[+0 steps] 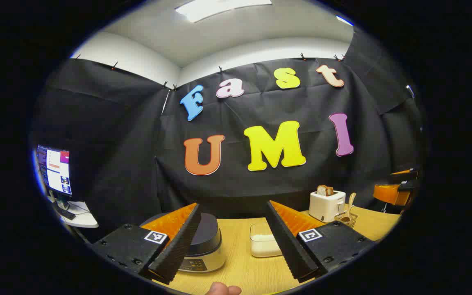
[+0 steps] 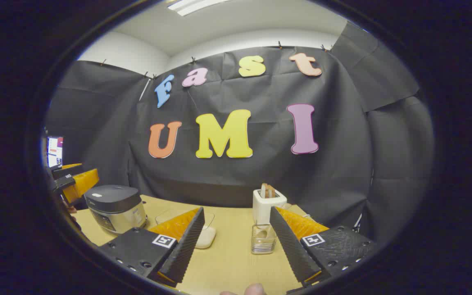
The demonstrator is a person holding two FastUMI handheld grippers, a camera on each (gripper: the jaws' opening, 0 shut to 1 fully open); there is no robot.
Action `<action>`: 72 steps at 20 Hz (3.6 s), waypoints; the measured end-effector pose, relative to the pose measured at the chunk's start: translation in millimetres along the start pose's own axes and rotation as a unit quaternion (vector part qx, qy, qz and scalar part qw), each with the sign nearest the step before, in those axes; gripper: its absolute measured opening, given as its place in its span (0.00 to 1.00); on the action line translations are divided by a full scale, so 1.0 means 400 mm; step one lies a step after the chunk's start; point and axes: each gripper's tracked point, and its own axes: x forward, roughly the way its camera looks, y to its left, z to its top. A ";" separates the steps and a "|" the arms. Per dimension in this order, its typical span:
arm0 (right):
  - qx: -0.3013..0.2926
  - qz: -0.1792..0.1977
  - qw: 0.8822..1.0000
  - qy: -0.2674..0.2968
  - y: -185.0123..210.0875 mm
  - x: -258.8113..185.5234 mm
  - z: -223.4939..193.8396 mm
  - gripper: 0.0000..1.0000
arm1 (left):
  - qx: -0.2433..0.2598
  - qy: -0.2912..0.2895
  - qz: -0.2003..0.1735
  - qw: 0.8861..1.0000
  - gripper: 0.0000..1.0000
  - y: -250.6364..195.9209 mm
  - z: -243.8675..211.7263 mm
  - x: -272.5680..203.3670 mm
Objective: Close the left gripper, press the button to open the rice cooker; take a wooden spoon from the chopstick holder with the right hand, scoop a spoonful of rice and pour it into the rice cooker, then put the wooden spoon back into the chopstick holder.
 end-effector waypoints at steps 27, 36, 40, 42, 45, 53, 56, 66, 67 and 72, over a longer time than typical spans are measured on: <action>0.030 -0.005 0.999 0.018 -0.001 0.050 -0.072 0.91 | -0.011 0.044 0.049 0.998 1.00 0.202 -0.058 -0.002; 0.037 0.023 0.998 0.035 0.046 0.055 -0.122 0.96 | -0.011 0.114 0.039 0.993 0.80 0.282 -0.099 0.063; 0.041 0.022 0.998 0.030 0.030 0.044 -0.120 0.91 | -0.030 0.168 0.030 0.985 0.62 0.306 -0.148 0.095; 0.042 0.026 0.998 0.031 0.030 0.045 -0.120 0.95 | -0.035 0.192 0.026 0.980 0.48 0.314 -0.162 0.107; 0.037 0.026 0.999 0.028 0.023 0.038 -0.121 0.91 | -0.044 0.232 0.008 0.972 0.27 0.313 -0.193 0.129; 0.048 0.027 0.998 0.033 0.010 0.063 -0.143 0.92 | -0.069 0.297 -0.024 0.952 0.03 0.299 -0.267 0.142; 0.047 0.026 0.998 0.037 0.004 0.064 -0.158 0.95 | -0.065 0.307 -0.018 0.949 0.03 0.302 -0.302 0.150; 0.029 0.012 0.997 0.066 -0.034 0.073 -0.215 0.92 | -0.105 0.330 -0.046 0.937 0.03 0.306 -0.326 0.134; 0.031 0.010 0.997 0.068 -0.038 0.076 -0.220 0.92 | -0.095 0.326 -0.043 0.940 0.03 0.309 -0.323 0.138; 0.028 0.003 0.997 0.074 -0.063 0.082 -0.217 0.95 | -0.087 0.259 -0.014 0.962 0.10 0.311 -0.229 0.173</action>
